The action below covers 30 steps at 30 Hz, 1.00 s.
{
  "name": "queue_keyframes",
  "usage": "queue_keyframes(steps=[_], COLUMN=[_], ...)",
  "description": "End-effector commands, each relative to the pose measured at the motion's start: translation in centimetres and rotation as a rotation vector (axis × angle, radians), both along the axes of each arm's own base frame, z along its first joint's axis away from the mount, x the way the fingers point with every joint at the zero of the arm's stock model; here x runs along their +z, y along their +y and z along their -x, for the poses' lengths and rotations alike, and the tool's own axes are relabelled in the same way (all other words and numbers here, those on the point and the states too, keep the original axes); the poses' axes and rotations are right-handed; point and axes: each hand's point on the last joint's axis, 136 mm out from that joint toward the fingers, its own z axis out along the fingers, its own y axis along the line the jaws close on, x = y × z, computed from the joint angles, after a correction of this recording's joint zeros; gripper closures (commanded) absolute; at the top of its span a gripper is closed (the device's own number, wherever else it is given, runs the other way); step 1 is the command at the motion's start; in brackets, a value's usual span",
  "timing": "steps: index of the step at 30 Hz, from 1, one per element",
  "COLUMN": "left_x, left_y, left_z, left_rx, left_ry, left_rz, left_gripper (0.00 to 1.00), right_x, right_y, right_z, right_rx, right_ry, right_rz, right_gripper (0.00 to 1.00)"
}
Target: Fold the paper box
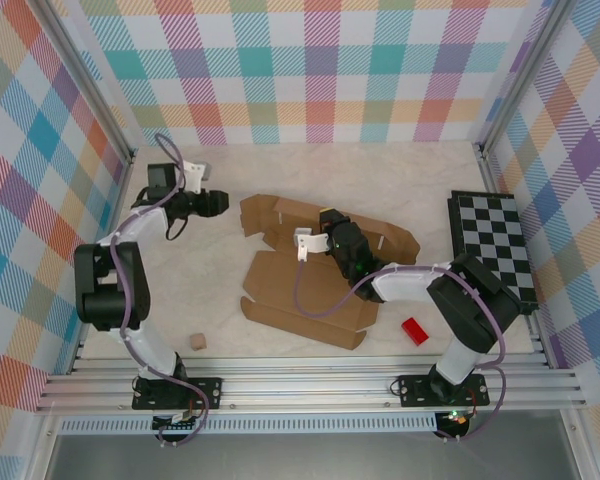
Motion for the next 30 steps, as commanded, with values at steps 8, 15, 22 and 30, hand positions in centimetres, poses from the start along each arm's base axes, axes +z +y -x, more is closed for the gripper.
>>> queue_keyframes(steps=[8,15,22,30], left_x=[-2.2,-2.4,-2.1,-1.6], left_y=[-4.4,-7.6,-8.8,-11.6], left_z=[1.1,1.7,3.9,6.3], left_rx=[-0.269,-0.362,-0.449,-0.544], left_ry=[-0.051,-0.030,-0.041,0.002], left_rz=[-0.108,-0.101,-0.084,0.008], left_gripper=[0.44,0.48,0.48,0.48], right_x=[-5.0,-5.7,-5.8,-6.2], right_y=[-0.6,-0.7,-0.7,-0.5], right_z=[1.9,2.3,2.4,2.4], right_rx=[0.036,0.039,0.042,0.042], right_ry=[0.141,0.168,0.179,0.203], right_rz=[0.130,0.147,0.149,0.149], right_gripper=[1.00,1.00,1.00,1.00])
